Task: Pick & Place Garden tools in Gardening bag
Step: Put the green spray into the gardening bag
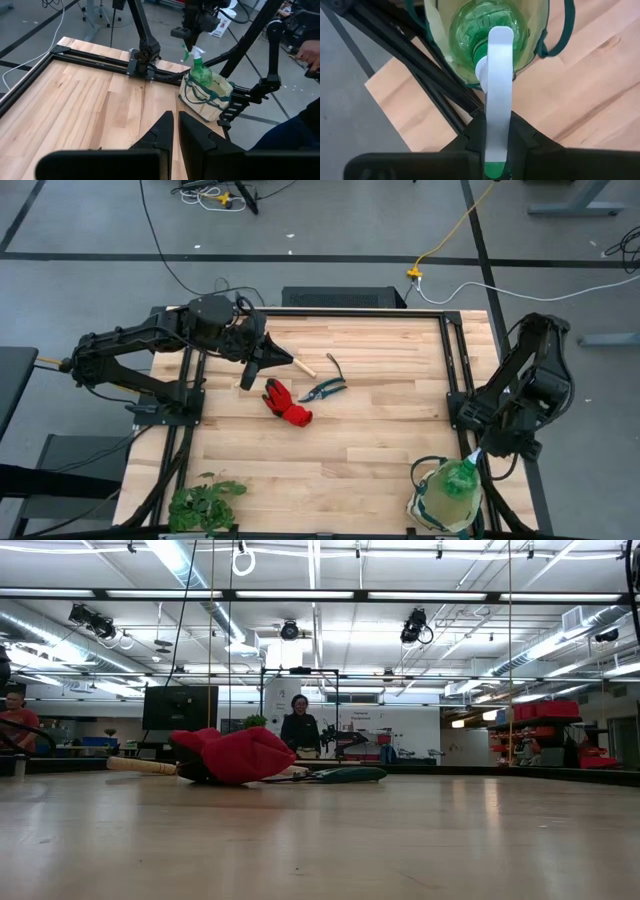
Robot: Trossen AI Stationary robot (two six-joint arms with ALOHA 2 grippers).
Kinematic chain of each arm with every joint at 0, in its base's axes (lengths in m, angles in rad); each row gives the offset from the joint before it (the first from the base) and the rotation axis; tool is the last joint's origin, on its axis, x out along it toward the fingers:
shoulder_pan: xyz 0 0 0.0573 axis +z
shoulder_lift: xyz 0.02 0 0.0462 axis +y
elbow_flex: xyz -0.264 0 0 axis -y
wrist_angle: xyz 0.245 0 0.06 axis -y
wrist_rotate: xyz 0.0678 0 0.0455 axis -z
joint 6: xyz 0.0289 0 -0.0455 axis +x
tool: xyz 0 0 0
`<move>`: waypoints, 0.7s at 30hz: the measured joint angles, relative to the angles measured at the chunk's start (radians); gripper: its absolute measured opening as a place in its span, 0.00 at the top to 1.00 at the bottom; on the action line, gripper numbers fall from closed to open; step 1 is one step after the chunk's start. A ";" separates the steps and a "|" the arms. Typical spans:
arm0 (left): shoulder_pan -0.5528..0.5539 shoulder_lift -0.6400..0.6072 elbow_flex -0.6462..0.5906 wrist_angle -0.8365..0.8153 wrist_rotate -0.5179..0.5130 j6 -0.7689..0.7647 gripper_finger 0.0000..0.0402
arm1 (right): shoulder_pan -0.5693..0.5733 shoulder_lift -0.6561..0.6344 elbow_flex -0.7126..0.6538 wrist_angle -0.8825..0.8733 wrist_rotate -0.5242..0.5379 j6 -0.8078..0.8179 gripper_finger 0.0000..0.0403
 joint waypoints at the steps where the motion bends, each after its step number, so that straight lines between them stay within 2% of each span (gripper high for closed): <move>1: 0.000 0.000 0.000 0.000 0.000 0.000 0.93 | 0.000 0.000 -0.003 0.002 0.000 0.000 0.89; 15: 0.000 0.000 0.000 -0.001 0.000 0.002 0.93 | 0.000 0.042 -0.005 0.021 0.002 0.019 0.87; 21: 0.000 0.000 0.000 -0.001 0.000 0.002 0.93 | 0.000 0.060 -0.006 0.016 -0.019 0.040 0.80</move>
